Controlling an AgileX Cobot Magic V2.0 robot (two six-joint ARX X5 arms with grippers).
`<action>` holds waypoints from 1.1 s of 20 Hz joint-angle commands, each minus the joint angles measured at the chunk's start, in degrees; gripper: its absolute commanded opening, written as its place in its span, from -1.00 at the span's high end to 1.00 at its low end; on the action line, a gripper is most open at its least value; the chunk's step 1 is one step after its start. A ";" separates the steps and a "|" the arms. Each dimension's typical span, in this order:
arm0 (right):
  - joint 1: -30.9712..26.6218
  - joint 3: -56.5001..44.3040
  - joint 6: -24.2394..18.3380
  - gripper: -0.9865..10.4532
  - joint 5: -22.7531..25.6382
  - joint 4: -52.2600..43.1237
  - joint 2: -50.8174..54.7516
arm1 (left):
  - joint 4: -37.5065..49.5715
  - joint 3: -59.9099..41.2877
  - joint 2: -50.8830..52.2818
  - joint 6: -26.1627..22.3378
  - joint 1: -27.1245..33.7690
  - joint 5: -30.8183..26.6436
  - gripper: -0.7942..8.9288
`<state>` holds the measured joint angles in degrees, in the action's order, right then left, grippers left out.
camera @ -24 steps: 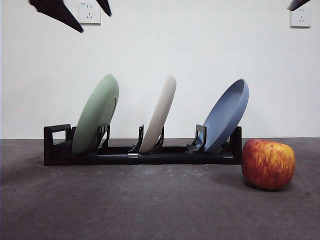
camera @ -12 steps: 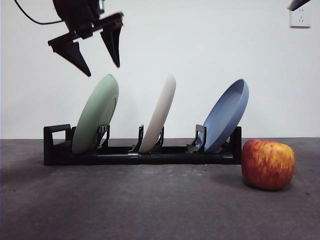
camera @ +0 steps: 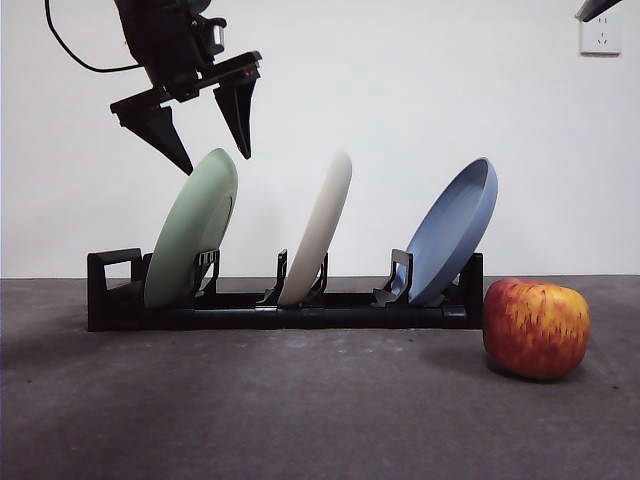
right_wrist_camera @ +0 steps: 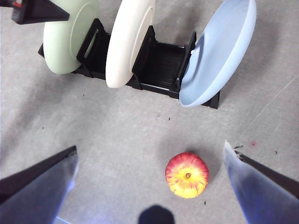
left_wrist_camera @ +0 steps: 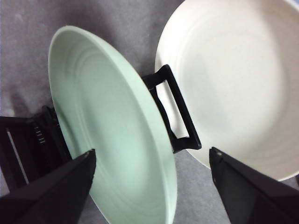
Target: Take the green plate from the plate rack,put the plate on the table,take the apple from the table,put the apple in the plate
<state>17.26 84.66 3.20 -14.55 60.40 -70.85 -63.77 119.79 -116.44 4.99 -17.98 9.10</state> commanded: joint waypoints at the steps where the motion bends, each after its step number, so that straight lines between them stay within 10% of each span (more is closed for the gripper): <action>1: 0.09 0.37 0.20 -0.54 0.07 -0.44 -0.15 | 0.74 -0.04 -0.83 -0.33 -0.13 -0.17 0.32; 6: 0.09 0.37 0.20 -0.54 0.07 -0.59 -0.15 | 1.38 -0.04 -0.81 -0.81 -0.13 -0.15 0.86; 22: 0.09 0.37 0.20 -0.54 1.55 -0.76 -0.15 | 4.24 2.75 -0.68 -0.28 -1.20 4.81 0.86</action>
<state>17.26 84.66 3.20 -13.23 60.14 -70.85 -60.64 121.64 -116.60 5.19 -18.96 14.57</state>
